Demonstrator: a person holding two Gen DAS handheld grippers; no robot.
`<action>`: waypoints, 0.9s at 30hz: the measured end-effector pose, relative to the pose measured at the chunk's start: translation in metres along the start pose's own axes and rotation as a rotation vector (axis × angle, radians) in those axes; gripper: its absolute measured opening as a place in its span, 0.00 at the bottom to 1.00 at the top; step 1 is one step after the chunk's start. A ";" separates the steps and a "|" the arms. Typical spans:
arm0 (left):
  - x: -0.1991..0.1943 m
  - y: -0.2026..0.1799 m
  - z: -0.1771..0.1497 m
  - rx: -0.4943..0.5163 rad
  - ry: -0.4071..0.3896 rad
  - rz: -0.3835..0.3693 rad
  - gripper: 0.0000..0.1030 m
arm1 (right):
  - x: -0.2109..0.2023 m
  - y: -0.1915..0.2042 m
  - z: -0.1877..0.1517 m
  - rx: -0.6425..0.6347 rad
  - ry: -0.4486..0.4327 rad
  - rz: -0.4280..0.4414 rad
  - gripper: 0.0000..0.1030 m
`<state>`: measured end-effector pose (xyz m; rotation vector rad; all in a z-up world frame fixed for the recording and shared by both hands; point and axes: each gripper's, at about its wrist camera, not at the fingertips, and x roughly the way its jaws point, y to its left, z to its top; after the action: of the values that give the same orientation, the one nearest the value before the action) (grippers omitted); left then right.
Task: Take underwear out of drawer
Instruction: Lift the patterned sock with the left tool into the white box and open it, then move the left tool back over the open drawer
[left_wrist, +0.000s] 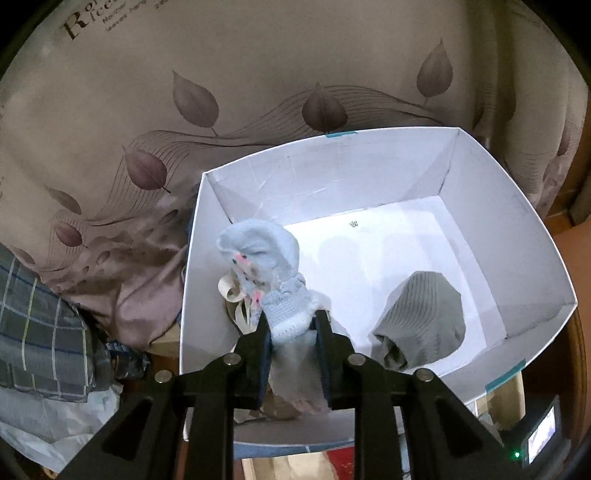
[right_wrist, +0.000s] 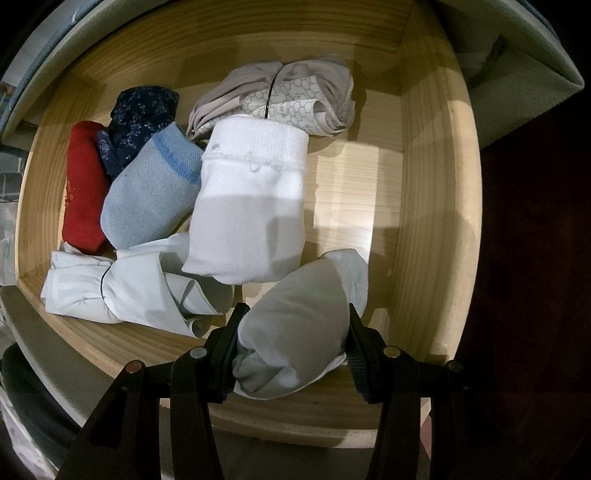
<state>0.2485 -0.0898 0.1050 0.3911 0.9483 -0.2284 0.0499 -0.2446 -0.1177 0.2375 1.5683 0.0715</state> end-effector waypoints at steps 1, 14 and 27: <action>0.000 0.000 0.000 -0.002 0.002 0.000 0.25 | 0.000 0.000 0.000 0.001 0.000 0.000 0.45; -0.022 0.000 -0.003 -0.014 -0.006 -0.073 0.55 | 0.000 0.000 0.001 0.000 0.001 -0.002 0.45; -0.070 0.028 -0.022 -0.083 -0.062 -0.115 0.55 | 0.000 -0.002 0.000 0.004 0.004 -0.009 0.45</action>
<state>0.2025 -0.0534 0.1575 0.2518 0.9173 -0.3033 0.0500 -0.2469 -0.1178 0.2341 1.5732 0.0617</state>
